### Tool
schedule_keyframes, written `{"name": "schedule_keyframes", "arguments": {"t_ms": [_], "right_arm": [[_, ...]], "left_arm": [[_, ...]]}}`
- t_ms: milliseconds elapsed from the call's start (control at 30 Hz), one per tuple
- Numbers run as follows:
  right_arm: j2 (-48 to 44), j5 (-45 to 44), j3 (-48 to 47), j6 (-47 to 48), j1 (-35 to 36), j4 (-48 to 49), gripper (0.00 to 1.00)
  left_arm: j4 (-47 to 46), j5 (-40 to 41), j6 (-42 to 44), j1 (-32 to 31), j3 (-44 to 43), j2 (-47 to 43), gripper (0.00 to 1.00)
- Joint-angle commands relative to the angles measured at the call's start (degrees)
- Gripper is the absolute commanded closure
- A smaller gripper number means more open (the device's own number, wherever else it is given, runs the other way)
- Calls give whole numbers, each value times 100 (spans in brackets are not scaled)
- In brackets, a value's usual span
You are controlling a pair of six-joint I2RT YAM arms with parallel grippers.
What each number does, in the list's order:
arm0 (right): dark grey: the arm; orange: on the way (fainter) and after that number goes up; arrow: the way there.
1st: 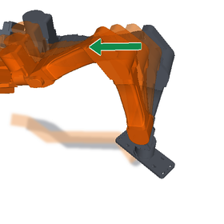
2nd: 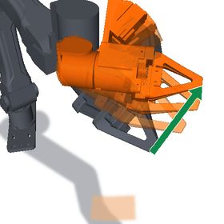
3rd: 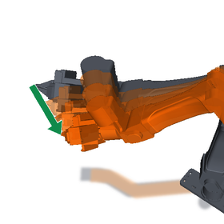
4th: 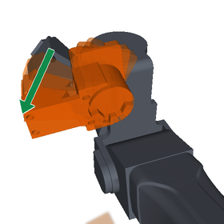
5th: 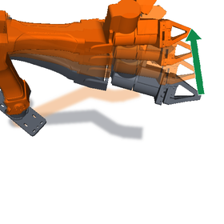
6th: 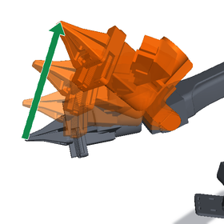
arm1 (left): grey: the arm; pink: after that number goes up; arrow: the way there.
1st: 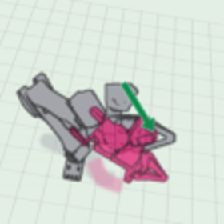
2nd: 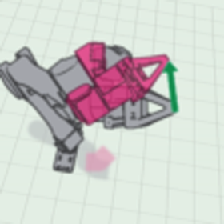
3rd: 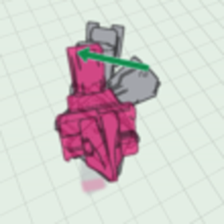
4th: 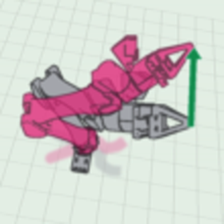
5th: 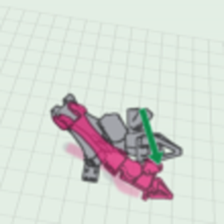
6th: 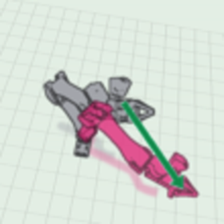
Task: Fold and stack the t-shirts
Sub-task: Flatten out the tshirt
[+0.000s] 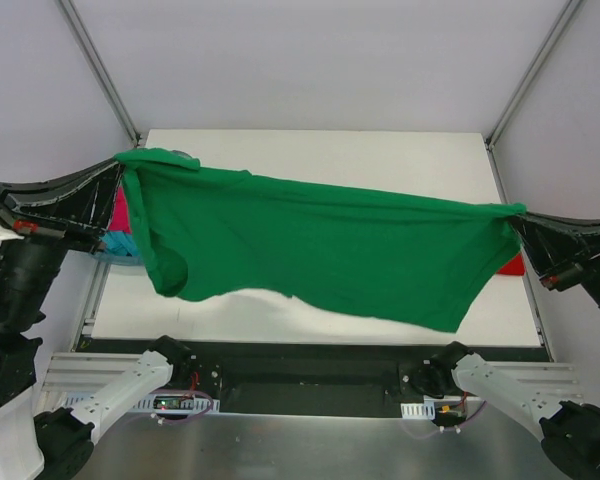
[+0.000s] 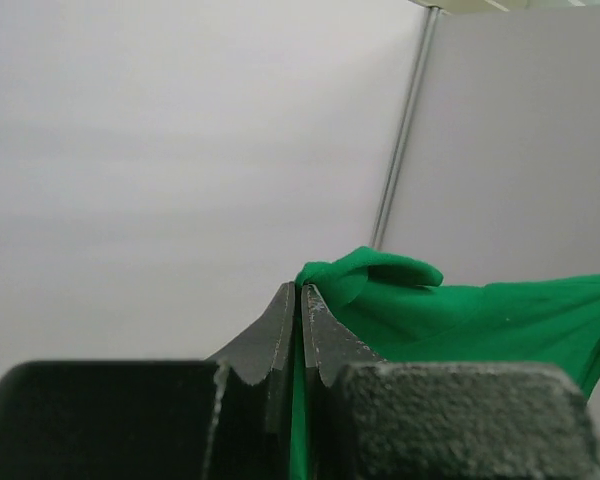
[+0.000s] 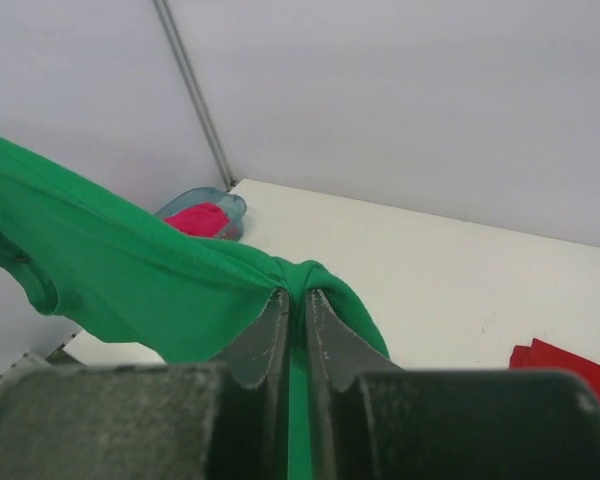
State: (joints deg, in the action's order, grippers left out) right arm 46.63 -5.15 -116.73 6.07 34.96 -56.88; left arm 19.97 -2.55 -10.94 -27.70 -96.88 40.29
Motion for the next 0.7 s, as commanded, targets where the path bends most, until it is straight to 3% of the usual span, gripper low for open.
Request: {"name": "schedule_keyframes", "arguments": {"t_ms": [0,233,367,433,467,500,533,567,667], "right_arm": [[-49,349,0,-34,-24,-104,100],[214,-1573,974,-193,-24,10,99],[837,-3515,2264,-264,-94,440,99],[1293,-3591,2915,-316,-444,765,98],[1583,-3242,3249,-343,-742,1062,96],[1925,-2586,3601,-317,-997,1492,96],[2251,-2196,3857,-343,-1278,1853,92],[2671,-1879,3972,-395,-1464,2109,80],[3762,-1638,3667,-527,-1650,1998,25]], "left_arm": [[-142,-510,48,19,-226,145,100],[-160,1034,241,19,265,1128,100],[-676,2230,338,150,1186,2006,100],[-757,2154,154,519,1513,2673,100],[-766,2075,40,703,1619,3103,81],[-766,1856,-13,844,1663,3716,51],[-740,1837,-66,933,1629,4149,9],[-583,1906,-127,1003,1472,4632,1],[163,2188,-285,1021,769,5540,1]]}}
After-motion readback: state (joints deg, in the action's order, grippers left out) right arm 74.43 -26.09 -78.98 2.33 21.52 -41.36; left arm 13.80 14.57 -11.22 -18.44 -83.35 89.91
